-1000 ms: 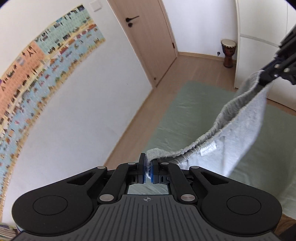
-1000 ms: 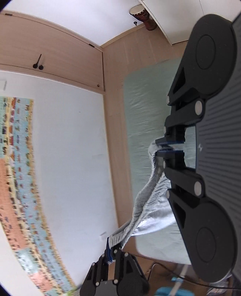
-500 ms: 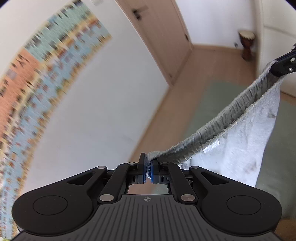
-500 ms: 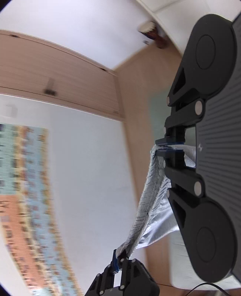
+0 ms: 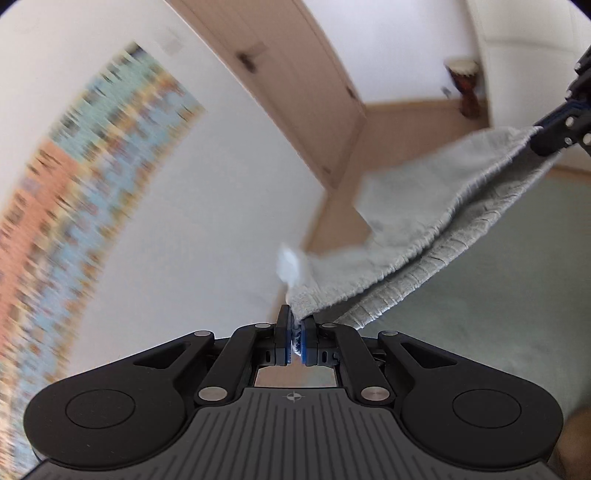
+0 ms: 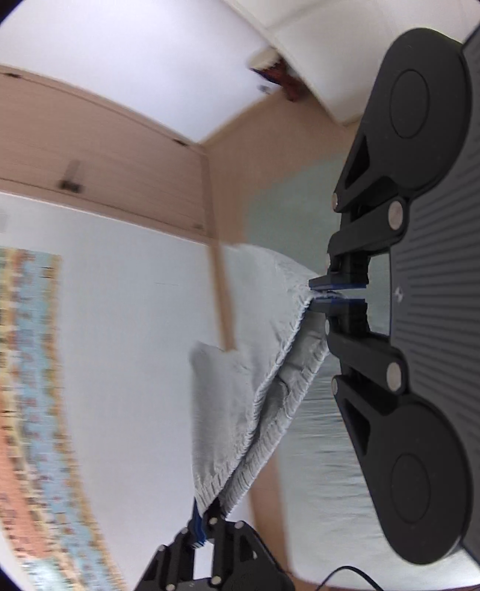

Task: Fold clothes
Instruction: 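Lift the sweatpants with both grippers and lay them flat on the bed, then open both grippers and release the sweatpants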

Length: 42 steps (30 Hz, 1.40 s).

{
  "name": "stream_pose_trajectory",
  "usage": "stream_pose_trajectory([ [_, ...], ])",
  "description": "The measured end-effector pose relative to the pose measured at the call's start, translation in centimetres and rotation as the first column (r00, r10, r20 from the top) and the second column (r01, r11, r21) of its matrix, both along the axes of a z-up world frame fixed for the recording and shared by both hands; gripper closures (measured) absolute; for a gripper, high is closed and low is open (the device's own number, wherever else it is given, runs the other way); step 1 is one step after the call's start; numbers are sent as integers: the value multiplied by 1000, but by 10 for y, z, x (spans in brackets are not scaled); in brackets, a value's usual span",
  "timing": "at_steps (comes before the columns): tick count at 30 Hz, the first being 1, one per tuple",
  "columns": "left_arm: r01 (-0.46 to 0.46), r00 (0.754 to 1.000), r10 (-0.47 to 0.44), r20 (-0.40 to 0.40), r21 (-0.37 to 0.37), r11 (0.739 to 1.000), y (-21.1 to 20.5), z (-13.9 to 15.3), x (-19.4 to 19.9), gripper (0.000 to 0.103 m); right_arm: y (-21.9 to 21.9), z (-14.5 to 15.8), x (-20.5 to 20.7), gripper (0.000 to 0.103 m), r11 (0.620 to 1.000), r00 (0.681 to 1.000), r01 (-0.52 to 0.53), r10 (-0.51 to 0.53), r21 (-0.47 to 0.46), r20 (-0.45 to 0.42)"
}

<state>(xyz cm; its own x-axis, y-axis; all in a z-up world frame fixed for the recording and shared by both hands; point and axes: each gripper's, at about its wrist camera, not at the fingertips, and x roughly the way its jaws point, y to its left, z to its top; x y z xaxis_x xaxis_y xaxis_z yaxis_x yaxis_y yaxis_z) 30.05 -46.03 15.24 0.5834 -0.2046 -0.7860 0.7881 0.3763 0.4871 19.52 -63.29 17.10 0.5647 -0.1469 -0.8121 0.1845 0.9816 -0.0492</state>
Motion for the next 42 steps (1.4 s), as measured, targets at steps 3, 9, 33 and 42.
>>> stream_pose_trajectory([
  [3, 7, 997, -5, -72, 29, 1000, 19, -121, -39, 99, 15, -129, -46, 99, 996, 995, 54, -49, 66, -84],
  [9, -14, 992, 21, -124, 60, 998, 46, -289, -116, 99, 42, -335, -128, 99, 982, 970, 126, -92, 141, -225],
  [33, -167, 984, 173, 42, -109, 980, 121, -401, -250, 60, 78, -373, -188, 68, 989, 987, -146, 147, 32, -62],
  [42, -231, 973, 224, -59, -203, 951, 147, -403, -225, 59, 76, -394, -191, 68, 889, 904, -428, 418, -162, -93],
])
